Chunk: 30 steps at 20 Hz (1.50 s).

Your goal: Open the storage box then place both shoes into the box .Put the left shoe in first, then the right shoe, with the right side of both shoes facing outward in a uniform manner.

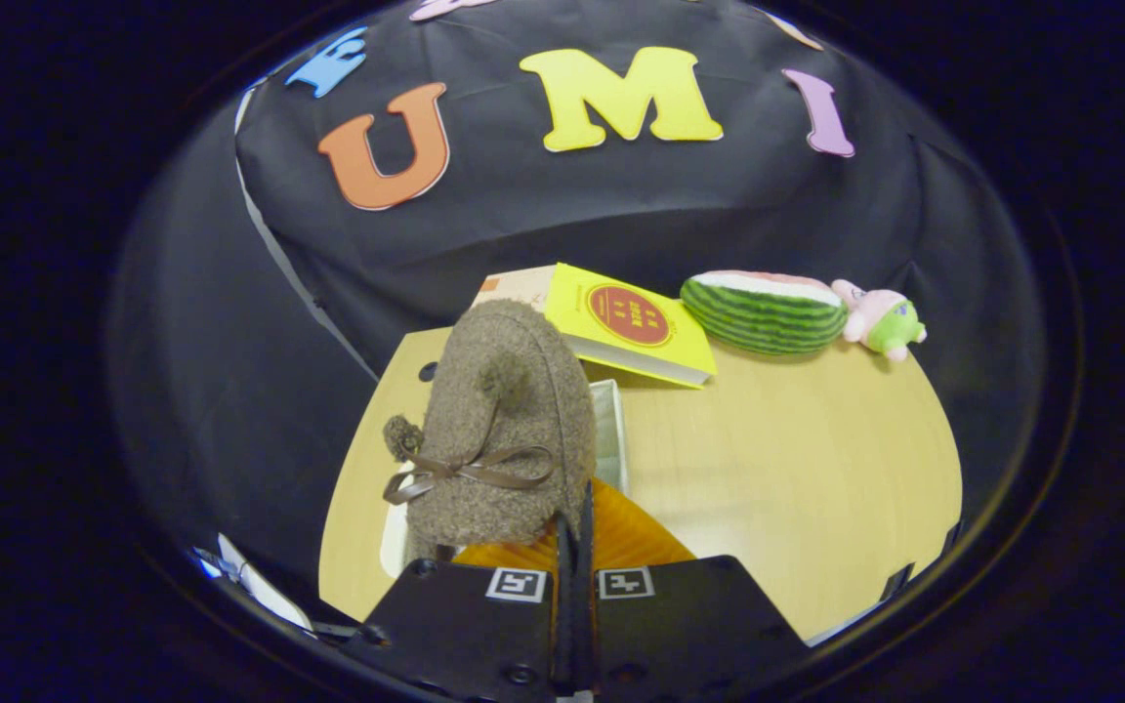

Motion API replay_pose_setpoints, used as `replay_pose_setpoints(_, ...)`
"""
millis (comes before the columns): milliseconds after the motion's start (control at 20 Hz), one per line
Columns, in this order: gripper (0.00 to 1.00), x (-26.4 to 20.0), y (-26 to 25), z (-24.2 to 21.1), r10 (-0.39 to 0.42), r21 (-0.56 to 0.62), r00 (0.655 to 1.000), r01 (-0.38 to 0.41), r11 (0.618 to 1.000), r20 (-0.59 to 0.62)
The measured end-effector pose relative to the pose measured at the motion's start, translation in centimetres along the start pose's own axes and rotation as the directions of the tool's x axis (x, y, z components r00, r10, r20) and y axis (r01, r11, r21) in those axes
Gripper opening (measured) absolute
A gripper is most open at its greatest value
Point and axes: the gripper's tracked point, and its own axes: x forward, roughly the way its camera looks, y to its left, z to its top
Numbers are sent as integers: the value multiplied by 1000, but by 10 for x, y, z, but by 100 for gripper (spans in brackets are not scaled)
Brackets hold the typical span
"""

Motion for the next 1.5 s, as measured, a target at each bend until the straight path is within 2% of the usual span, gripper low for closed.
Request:
replay_pose_setpoints(100,6,9,-3,-11,-22,-61,1000,21,998,-18)
replay_pose_setpoints(250,82,15,-9,-18,-43,-87,999,42,995,-11)
replay_pose_setpoints(400,83,-1,-12,-10,-46,-90,998,50,995,45)
replay_pose_setpoints(450,88,-9,-13,-8,-51,-100,997,58,993,63)
replay_pose_setpoints(600,91,-43,-22,9,-94,-140,979,121,983,182)
replay_pose_setpoints(850,96,-116,-21,32,-139,-191,895,238,952,424)
replay_pose_setpoints(1050,100,-165,-23,37,-208,-196,815,363,911,541)
replay_pose_setpoints(1150,100,-178,-12,34,-176,-208,800,349,914,573)
replay_pose_setpoints(1300,100,-195,-13,28,-178,-183,773,355,917,610)
replay_pose_setpoints(1500,100,-201,-15,15,-146,-145,776,292,945,614)
